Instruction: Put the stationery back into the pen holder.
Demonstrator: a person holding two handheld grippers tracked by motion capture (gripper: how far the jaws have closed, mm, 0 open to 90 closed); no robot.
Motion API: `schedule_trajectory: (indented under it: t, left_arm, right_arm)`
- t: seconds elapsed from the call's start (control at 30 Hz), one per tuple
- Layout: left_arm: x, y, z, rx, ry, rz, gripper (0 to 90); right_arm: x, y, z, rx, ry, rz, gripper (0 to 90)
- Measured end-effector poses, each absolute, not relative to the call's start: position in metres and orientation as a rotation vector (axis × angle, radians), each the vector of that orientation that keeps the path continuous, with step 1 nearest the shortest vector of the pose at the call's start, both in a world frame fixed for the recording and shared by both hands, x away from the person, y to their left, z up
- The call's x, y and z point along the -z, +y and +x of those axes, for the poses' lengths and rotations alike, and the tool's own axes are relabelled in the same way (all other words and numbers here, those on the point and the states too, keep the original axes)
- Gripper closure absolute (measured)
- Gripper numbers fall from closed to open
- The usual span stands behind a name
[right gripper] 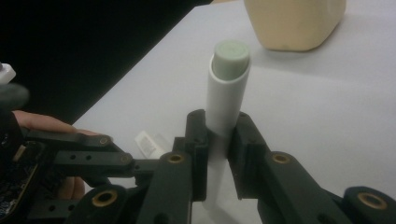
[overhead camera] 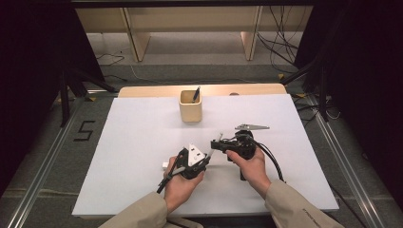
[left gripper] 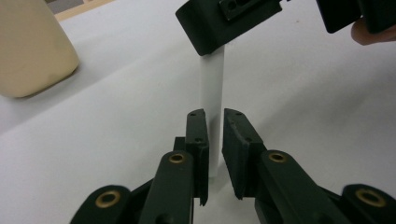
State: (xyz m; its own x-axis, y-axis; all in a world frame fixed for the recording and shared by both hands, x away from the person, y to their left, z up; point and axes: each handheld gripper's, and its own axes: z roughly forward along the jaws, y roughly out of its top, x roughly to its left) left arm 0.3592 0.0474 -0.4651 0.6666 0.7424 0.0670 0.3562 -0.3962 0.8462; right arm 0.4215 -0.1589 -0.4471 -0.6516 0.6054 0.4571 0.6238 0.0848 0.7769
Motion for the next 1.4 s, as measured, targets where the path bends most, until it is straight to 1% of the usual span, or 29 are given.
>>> schedule_trajectory:
  t: [0.07,0.27,0.5,0.63,0.77,0.83,1.1,1.4]
  left_arm:
    - [0.464,0.052,0.359,-0.564,0.854,2.004,73.9]
    - [0.461,0.065,0.361,-0.581,0.872,1.993,58.4]
    - [0.459,0.074,0.361,-0.589,0.850,2.025,39.6]
    - [0.458,0.079,0.360,-0.574,0.825,2.054,31.3]
    - [0.457,0.086,0.360,-0.568,0.804,2.071,27.6]
    - [0.456,0.090,0.359,-0.558,0.803,2.068,27.1]
    - [0.458,0.105,0.362,-0.545,0.842,2.074,27.2]
    - [0.459,0.111,0.364,-0.541,0.864,2.073,27.2]
  right_arm:
    - [0.445,-0.159,0.421,1.671,-2.316,-1.308,78.8]
    - [0.440,-0.162,0.423,1.708,-2.371,-1.326,78.8]
    - [0.435,-0.162,0.425,1.724,-2.433,-1.343,78.7]
    - [0.433,-0.162,0.427,1.729,-2.455,-1.348,78.7]
    - [0.432,-0.161,0.429,1.732,-2.467,-1.350,78.7]
    - [0.432,-0.160,0.429,1.737,-2.469,-1.350,78.7]
    - [0.426,-0.160,0.434,1.764,-2.498,-1.364,78.7]
    - [0.420,-0.155,0.443,1.805,-2.510,-1.374,78.7]
